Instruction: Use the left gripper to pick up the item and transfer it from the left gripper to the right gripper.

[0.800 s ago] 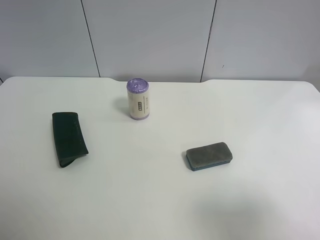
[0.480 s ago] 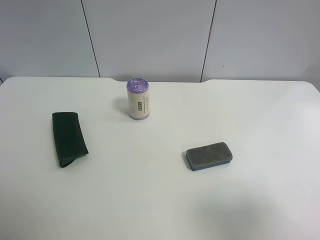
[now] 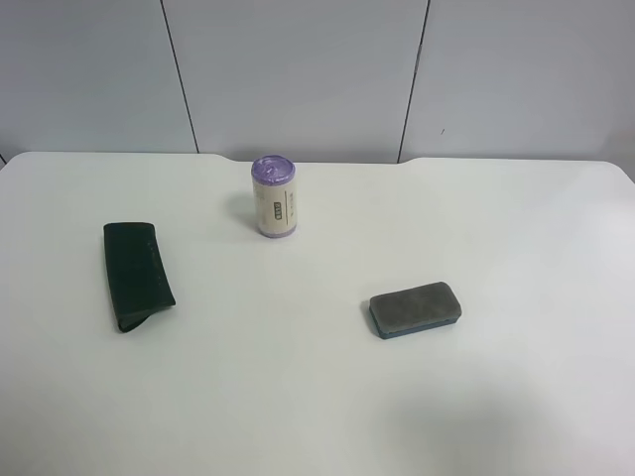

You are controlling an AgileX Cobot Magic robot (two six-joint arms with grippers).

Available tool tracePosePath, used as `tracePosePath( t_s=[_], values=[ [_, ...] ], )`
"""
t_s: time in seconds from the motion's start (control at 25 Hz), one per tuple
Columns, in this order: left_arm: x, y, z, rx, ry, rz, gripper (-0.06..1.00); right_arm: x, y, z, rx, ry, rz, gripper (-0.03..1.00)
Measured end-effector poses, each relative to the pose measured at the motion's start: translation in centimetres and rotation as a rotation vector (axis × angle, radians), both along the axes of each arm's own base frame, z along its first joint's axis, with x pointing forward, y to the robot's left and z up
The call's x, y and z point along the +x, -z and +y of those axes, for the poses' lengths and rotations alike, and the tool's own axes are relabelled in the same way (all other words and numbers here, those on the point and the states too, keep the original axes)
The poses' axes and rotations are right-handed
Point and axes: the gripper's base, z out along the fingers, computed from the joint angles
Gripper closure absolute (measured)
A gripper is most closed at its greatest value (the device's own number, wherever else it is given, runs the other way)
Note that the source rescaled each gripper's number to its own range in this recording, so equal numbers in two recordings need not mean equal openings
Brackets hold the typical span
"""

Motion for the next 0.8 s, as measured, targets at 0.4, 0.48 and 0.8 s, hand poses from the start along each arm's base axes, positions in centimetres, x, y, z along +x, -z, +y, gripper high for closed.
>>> tracePosePath(
  t_s=[0.4, 0.48, 0.8],
  values=[
    [0.3, 0.0, 0.1, -0.007, -0.023, 0.018, -0.06, 0.0, 0.0, 0.0, 0.0, 0.0, 0.0, 0.01],
    [0.8, -0.5, 0.1, -0.019, -0.031, 0.05, -0.06, 0.0, 0.0, 0.0, 0.0, 0.0, 0.0, 0.01],
    [7.1, -4.6, -0.1, -0.021, -0.044, 0.297, -0.06, 0.0, 0.0, 0.0, 0.0, 0.0, 0.0, 0.01]
  ],
)
